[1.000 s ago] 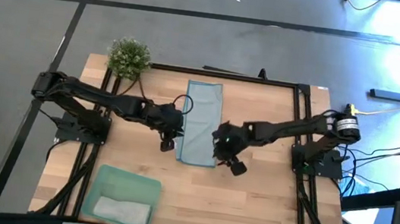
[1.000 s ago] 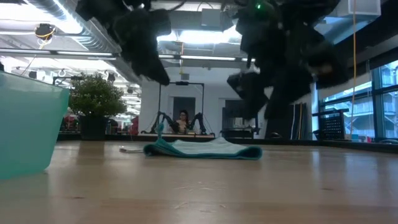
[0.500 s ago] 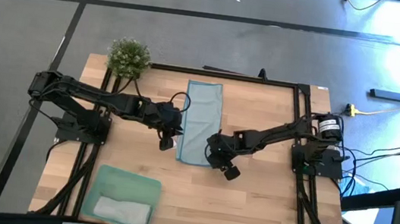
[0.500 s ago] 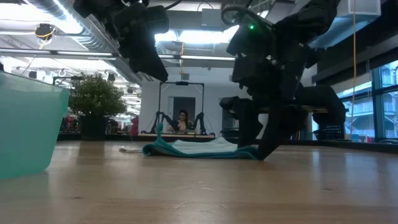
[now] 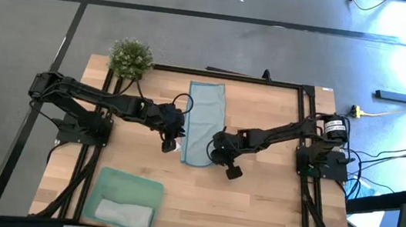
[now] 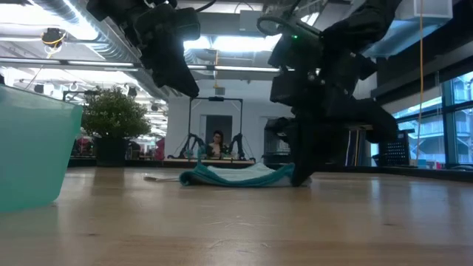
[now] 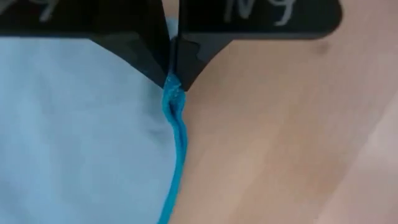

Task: Roll microfiber towels into tight, uniform cylinder then place into a basket
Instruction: Roll the blue microfiber cloth

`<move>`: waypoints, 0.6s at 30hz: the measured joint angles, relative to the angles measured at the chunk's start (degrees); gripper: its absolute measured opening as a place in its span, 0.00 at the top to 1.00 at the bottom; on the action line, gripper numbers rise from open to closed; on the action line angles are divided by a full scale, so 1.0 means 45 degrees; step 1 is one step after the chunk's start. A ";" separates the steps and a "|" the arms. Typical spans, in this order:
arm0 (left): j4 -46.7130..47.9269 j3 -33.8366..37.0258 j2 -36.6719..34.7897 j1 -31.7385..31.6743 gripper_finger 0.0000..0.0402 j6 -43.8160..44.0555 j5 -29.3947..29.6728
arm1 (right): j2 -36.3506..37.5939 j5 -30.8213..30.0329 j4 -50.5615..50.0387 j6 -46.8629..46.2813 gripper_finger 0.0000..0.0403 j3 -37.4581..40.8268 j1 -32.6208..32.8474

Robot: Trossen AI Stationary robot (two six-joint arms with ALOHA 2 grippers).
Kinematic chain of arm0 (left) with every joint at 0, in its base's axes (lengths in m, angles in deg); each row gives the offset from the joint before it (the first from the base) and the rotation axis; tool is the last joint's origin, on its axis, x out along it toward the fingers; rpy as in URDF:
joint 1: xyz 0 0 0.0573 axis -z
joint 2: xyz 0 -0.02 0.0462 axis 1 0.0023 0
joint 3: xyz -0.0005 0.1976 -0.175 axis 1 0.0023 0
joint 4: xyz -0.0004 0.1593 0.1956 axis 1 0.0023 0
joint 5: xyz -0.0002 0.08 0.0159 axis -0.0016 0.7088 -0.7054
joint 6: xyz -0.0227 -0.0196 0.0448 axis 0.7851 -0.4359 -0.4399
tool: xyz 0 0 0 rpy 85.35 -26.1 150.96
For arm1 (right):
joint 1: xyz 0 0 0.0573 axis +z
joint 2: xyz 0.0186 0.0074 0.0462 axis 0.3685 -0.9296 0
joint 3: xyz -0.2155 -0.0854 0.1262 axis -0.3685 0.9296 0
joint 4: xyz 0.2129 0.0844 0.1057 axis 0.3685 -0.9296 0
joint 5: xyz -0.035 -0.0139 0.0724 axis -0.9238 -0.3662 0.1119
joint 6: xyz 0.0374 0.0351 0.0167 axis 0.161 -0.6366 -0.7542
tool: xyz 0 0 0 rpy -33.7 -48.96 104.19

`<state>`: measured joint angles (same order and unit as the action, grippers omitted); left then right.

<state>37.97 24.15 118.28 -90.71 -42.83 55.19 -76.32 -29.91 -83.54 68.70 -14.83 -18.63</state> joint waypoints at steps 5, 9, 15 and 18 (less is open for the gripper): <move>0.0001 0.0000 0.0000 0.0000 0.82 0.0000 0.0000 | 0.0774 0.0053 -0.0111 -0.0454 0.98 -0.0492 -0.0563; 0.0005 0.0000 0.0001 0.0000 0.82 -0.0010 0.0000 | 0.0994 -0.0176 -0.0359 -0.1227 0.98 -0.0832 -0.1300; 0.0032 0.0000 0.0005 0.0000 0.82 -0.0029 0.0000 | 0.1136 -0.0985 -0.0558 -0.1492 0.98 -0.1290 -0.2749; 0.0083 0.0000 0.0005 0.0000 0.82 -0.0038 0.0000 | 0.1132 -0.1294 -0.0461 -0.1498 0.98 -0.1349 -0.3545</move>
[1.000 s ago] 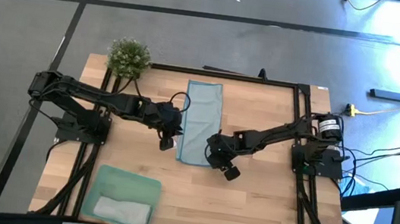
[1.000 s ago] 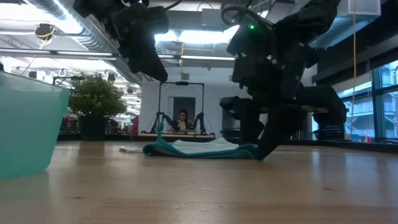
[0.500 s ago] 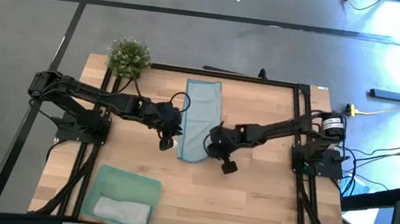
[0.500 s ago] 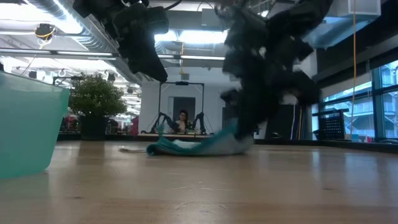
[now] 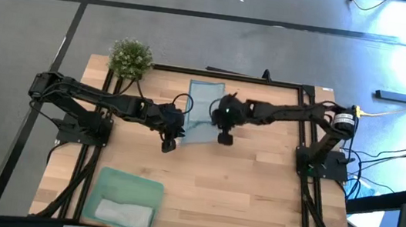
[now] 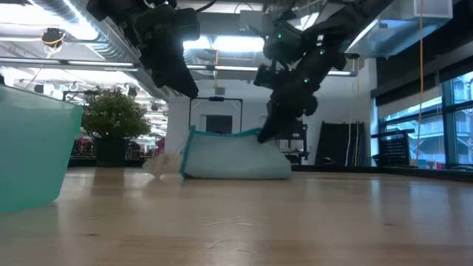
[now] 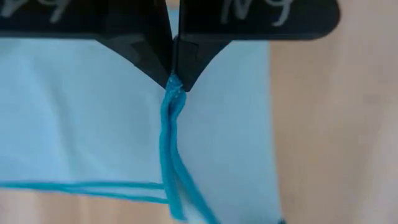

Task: Roll microfiber towels into tight, uniform cylinder then place into a basket
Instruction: Roll the blue microfiber cloth

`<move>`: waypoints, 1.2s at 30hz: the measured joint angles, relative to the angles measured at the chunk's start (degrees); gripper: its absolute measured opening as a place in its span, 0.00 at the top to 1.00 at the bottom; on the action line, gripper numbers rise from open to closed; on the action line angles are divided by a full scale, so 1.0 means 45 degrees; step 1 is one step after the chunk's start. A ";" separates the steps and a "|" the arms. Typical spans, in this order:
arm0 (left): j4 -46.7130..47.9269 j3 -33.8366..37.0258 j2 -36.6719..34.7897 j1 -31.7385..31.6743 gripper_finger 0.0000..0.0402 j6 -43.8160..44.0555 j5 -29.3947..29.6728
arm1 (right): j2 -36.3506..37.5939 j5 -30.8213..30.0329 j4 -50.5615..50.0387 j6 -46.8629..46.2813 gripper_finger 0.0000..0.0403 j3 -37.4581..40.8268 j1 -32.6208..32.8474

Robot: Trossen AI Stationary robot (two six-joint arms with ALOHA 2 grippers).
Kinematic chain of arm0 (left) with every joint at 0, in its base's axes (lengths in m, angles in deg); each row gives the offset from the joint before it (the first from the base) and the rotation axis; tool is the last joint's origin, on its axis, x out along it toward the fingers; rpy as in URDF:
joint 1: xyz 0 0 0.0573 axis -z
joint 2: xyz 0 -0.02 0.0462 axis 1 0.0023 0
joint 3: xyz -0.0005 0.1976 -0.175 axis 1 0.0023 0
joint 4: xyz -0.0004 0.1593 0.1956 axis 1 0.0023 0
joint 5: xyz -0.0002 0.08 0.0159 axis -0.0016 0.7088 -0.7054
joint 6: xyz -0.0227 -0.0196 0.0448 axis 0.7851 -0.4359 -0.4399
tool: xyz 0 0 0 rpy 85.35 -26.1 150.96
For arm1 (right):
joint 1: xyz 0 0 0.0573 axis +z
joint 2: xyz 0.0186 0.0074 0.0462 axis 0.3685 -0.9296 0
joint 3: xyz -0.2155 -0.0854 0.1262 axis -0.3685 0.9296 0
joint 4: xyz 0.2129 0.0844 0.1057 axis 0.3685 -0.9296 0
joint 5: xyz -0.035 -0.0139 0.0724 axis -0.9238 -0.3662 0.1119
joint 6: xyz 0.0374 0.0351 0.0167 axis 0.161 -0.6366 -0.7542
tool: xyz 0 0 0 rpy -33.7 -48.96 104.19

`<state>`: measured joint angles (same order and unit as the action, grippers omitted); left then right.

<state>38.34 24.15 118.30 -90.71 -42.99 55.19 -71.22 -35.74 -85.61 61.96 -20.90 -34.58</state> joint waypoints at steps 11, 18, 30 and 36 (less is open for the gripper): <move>-0.0005 0.0000 0.0000 0.0002 0.82 0.0001 0.0000 | -0.0421 -0.0180 0.1094 0.0963 0.98 -0.0004 -0.2175; -0.0005 0.0000 0.0000 0.0001 0.82 0.0246 0.0000 | -0.0879 -0.0561 0.1198 0.1410 0.98 -0.0004 -0.2302; -0.0005 0.0000 0.0000 0.0005 0.82 0.0319 0.0000 | -0.0879 -0.0860 0.1349 0.1347 0.95 -0.0004 -0.2695; -0.0005 0.0000 0.0000 0.0005 0.82 0.0321 0.0003 | -0.0879 -0.0858 0.1441 0.1400 0.86 -0.0004 -0.2695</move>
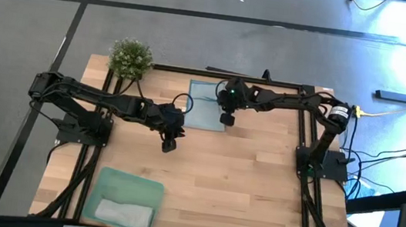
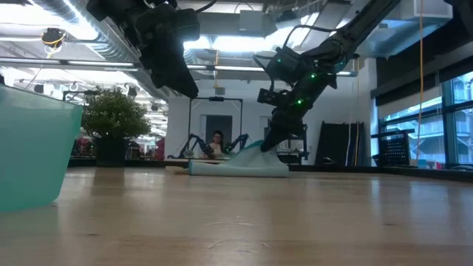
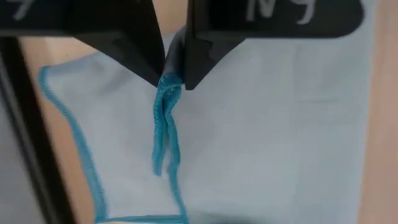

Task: Roll microfiber towels into tight, uniform cylinder then place into a basket
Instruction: Roll the blue microfiber cloth

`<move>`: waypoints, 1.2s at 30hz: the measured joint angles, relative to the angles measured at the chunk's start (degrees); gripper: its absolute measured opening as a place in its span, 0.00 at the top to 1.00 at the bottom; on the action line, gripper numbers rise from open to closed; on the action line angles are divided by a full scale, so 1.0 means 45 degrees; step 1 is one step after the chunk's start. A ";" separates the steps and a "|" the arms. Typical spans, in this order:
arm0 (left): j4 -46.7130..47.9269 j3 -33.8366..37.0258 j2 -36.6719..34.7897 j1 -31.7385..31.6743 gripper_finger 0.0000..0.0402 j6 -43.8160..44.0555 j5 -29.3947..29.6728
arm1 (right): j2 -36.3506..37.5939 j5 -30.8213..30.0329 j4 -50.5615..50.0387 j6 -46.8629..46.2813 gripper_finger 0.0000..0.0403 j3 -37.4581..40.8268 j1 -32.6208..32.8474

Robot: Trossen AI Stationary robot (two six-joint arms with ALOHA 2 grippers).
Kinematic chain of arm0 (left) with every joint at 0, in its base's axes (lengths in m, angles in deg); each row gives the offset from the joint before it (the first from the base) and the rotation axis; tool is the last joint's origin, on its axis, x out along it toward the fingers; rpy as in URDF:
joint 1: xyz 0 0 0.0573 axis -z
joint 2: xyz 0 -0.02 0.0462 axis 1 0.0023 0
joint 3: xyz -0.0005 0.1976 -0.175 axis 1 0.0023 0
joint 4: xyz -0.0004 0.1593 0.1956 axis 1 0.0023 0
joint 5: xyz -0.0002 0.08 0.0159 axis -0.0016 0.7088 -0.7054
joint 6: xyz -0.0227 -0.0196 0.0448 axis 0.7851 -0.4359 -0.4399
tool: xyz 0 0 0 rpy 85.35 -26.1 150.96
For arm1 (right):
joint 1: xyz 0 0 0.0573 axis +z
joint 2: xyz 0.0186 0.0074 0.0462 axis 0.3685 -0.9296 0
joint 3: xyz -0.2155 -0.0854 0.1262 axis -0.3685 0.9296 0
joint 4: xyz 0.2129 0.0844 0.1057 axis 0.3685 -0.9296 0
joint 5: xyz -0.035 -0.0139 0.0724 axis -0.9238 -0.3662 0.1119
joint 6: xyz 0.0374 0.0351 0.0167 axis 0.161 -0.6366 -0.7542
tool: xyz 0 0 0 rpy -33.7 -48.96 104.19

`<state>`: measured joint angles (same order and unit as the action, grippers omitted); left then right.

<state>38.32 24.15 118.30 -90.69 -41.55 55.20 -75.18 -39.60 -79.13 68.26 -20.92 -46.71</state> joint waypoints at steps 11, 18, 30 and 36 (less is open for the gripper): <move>0.0030 0.0000 0.0000 -0.0093 0.82 0.0351 0.0002 | 0.0010 -0.2696 0.0678 0.0128 0.63 -0.0302 0.0010; 0.0619 0.0000 0.0000 -0.0238 0.82 0.0362 0.0007 | 0.0029 -0.2530 -0.2855 -0.1189 0.54 -0.2253 0.0244; 0.1088 0.0001 0.0000 -0.0238 0.82 0.0348 0.0119 | 0.0034 0.3107 -0.2216 -0.1225 0.58 -0.0360 0.1404; 0.1070 0.0001 0.0000 -0.0238 0.82 0.0343 0.0120 | 0.0029 0.2353 -0.0097 -0.0491 0.58 0.1029 0.1725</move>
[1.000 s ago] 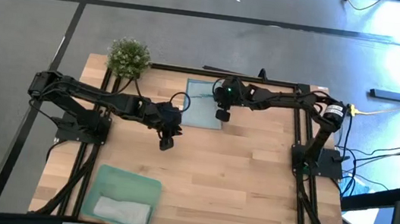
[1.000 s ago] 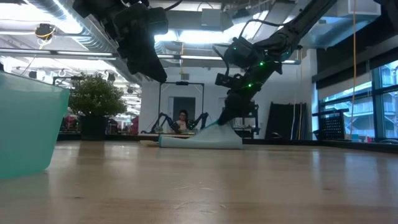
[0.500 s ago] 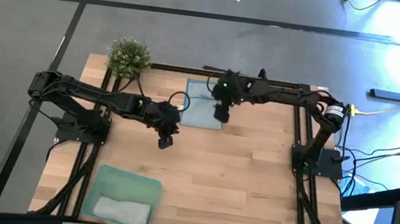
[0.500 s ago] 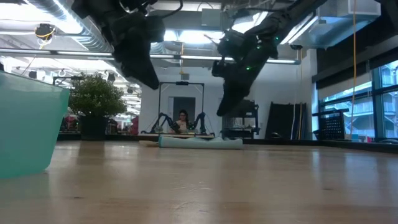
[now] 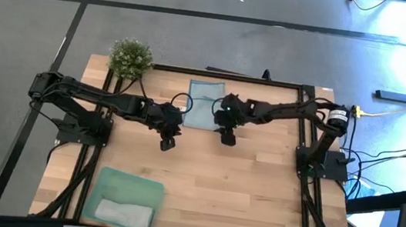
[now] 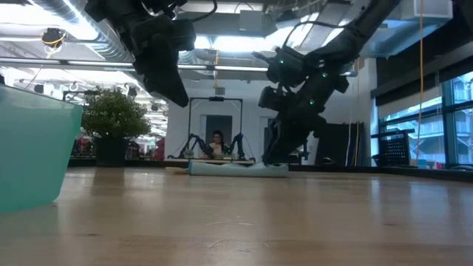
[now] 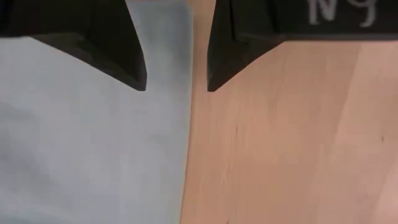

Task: Roll microfiber towels into tight, uniform cylinder then place into a basket
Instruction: Roll the blue microfiber cloth

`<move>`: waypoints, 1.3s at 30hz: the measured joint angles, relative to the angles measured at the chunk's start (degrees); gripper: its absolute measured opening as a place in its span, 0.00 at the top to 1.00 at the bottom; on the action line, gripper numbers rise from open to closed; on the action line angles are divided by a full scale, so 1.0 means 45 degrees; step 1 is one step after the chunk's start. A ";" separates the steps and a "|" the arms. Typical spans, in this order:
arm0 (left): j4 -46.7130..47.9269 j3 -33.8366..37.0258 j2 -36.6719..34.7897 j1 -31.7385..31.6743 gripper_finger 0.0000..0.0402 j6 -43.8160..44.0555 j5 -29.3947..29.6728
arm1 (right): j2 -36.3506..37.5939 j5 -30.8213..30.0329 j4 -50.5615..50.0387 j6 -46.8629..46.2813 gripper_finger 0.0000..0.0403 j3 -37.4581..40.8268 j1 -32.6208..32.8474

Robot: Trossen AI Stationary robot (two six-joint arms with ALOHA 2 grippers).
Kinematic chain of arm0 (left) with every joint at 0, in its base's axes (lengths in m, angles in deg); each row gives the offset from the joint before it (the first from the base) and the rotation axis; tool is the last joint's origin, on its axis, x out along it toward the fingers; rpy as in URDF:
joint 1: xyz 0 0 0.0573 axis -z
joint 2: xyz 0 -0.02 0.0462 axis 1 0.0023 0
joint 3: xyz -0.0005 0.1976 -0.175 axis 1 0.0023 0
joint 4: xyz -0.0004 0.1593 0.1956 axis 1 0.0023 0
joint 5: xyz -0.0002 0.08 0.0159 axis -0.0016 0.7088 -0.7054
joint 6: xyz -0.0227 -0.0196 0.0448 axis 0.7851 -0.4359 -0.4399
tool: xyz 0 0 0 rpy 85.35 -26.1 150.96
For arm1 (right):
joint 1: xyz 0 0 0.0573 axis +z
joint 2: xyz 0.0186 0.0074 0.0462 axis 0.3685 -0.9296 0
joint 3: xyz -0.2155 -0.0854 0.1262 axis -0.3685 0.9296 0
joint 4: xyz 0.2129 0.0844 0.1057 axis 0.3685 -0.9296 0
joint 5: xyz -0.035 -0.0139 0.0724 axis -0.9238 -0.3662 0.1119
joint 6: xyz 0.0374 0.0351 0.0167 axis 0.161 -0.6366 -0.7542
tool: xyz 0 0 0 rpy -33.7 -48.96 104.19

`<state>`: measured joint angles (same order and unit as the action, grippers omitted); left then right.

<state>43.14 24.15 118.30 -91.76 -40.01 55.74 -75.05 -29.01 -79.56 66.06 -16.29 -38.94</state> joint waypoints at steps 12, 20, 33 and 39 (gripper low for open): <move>-0.0021 0.0002 0.0000 -0.0005 0.82 -0.0005 0.0270 | -0.0005 -0.1316 0.1472 0.0016 0.59 0.1636 -0.0001; -0.0024 0.0004 0.0002 -0.0005 0.82 -0.0408 0.0305 | -0.0015 -0.1521 0.1478 -0.0929 0.92 0.1662 -0.0032; -0.0038 0.0011 0.0609 0.0506 0.82 -0.0485 0.0305 | -0.0102 0.2971 -0.0210 -0.2834 0.98 0.0946 0.0500; 0.0006 0.0014 0.1044 0.0915 0.82 -0.0685 0.0300 | -0.0102 0.4360 -0.1674 -0.3303 0.98 0.0081 0.0552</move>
<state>43.17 24.21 123.00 -87.64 -43.09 57.09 -75.51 -9.39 -87.10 51.19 -15.92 -36.46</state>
